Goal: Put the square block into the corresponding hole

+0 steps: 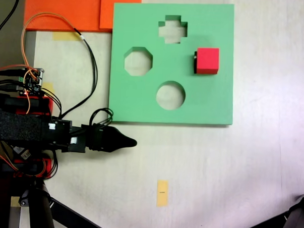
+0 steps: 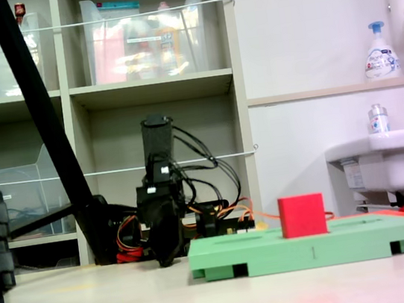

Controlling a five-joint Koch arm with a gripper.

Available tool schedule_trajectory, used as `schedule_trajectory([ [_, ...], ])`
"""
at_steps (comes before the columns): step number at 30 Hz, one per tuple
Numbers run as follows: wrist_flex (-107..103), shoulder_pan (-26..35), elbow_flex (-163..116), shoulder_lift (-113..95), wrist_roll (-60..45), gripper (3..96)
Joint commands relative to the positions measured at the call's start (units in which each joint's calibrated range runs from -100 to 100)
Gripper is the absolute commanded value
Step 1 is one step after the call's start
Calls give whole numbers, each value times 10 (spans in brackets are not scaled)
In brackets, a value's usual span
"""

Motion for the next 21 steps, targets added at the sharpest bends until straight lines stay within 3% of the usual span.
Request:
schedule_trajectory([
  [1,-41,0,-9,-8,-3,486],
  [21,-52,-1,-9,-8,-3,486],
])
